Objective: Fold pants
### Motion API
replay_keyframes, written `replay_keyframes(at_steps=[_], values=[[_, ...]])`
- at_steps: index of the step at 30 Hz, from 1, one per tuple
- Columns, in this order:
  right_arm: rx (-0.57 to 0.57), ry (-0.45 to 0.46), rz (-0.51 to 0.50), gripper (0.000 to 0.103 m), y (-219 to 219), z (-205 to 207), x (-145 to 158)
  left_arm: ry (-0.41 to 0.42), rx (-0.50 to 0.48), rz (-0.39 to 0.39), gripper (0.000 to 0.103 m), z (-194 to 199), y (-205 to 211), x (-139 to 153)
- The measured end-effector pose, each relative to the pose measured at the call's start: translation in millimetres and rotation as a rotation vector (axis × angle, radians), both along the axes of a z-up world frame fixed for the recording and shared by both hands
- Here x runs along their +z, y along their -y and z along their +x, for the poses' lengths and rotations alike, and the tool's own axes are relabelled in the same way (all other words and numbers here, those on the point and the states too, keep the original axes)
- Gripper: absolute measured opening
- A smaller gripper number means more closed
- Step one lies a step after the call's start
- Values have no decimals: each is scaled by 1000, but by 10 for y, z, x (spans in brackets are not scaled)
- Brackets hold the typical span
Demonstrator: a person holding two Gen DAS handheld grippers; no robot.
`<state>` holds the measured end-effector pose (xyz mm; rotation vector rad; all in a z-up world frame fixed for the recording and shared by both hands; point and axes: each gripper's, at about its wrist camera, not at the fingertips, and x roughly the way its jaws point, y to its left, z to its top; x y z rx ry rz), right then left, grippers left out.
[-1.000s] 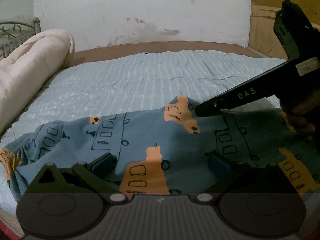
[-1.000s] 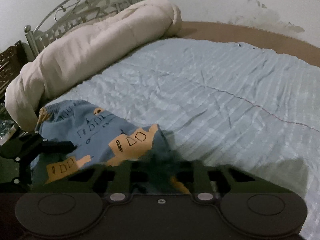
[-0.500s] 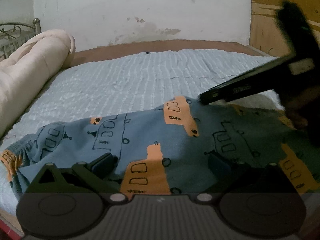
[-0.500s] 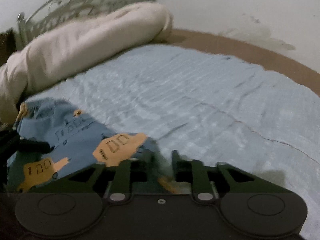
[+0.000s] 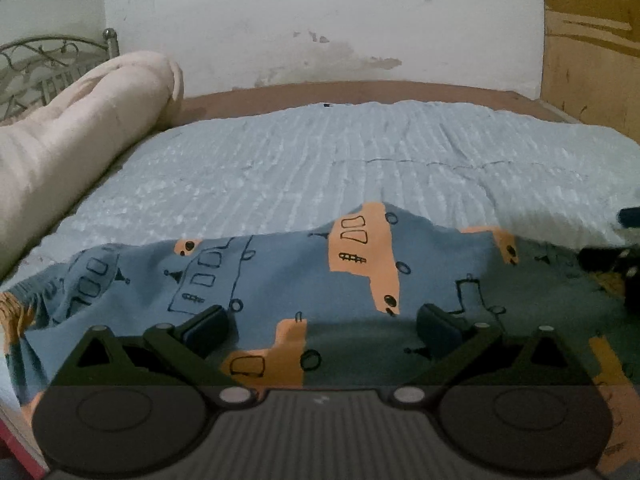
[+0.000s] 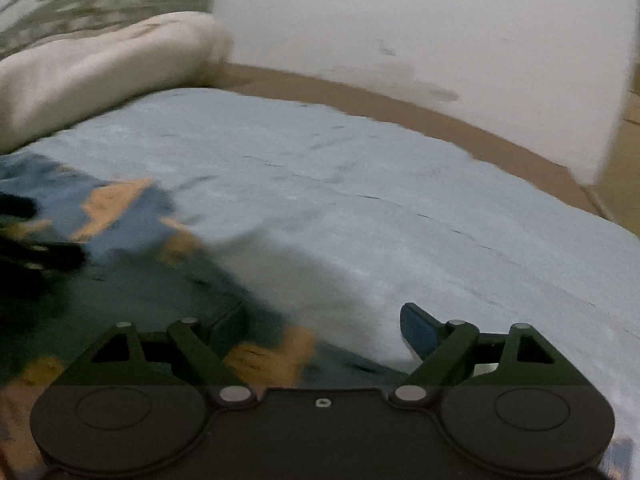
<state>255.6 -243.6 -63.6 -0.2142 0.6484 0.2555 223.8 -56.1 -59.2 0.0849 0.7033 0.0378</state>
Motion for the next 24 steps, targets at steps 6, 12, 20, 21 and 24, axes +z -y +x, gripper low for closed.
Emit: replay_keyframes(at_steps=[6, 12, 20, 21, 24], values=[[-195, 45, -57, 88, 522, -74, -18, -36, 48, -24, 102, 42, -4, 120], [-155, 108, 25, 102, 612, -670, 93, 3, -63, -41, 102, 84, 464, 228], [-303, 163, -143, 102, 883, -1179, -77, -39, -103, 5, 102, 199, 589, 99], [-343, 175, -160, 102, 964, -1215, -88, -43, -84, 6, 102, 221, 522, 103], [-433, 197, -195, 102, 1150, -1297, -111, -44, -33, 39, 102, 287, 288, 96]])
